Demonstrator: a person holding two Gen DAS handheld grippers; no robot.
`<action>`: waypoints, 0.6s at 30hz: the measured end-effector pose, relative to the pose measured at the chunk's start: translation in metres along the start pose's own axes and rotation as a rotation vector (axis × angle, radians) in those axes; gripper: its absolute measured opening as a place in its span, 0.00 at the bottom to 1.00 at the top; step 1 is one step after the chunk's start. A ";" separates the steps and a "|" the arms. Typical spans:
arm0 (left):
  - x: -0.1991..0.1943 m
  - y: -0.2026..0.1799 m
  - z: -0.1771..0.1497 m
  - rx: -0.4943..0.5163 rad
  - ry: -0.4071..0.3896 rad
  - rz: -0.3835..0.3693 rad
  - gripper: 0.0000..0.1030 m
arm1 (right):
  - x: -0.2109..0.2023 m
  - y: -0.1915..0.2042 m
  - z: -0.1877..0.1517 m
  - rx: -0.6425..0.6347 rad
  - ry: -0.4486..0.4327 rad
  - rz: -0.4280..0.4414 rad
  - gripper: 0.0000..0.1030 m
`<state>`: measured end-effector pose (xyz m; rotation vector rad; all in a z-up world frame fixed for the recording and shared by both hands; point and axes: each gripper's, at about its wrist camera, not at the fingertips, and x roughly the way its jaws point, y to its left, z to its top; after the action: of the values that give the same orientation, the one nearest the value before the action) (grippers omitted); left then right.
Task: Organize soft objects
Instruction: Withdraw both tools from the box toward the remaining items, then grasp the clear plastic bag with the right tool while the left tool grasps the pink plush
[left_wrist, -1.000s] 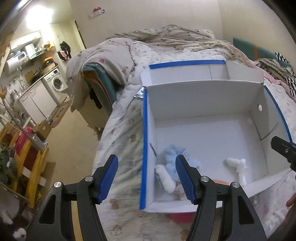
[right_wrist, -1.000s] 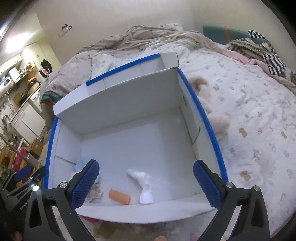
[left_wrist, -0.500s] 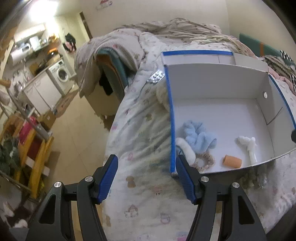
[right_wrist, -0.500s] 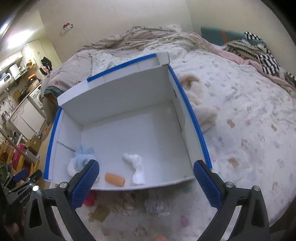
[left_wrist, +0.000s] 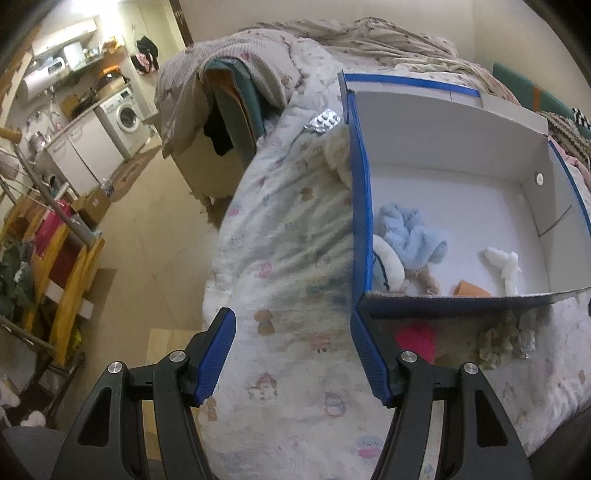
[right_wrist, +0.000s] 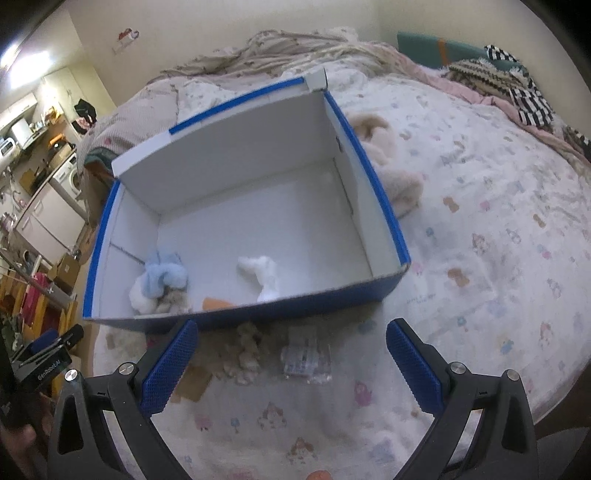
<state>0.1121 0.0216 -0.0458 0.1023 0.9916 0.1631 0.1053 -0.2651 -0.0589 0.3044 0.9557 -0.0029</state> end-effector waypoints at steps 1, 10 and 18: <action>0.001 0.000 -0.001 0.000 0.008 -0.010 0.60 | 0.003 0.000 -0.002 0.001 0.019 0.000 1.00; 0.030 0.008 -0.009 -0.082 0.148 -0.089 0.60 | 0.029 -0.016 -0.010 0.066 0.160 -0.027 1.00; 0.045 -0.004 -0.010 -0.088 0.200 -0.147 0.60 | 0.047 -0.031 -0.012 0.166 0.227 -0.022 1.00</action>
<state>0.1281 0.0257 -0.0891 -0.0693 1.1857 0.0825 0.1189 -0.2853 -0.1109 0.4546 1.1871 -0.0698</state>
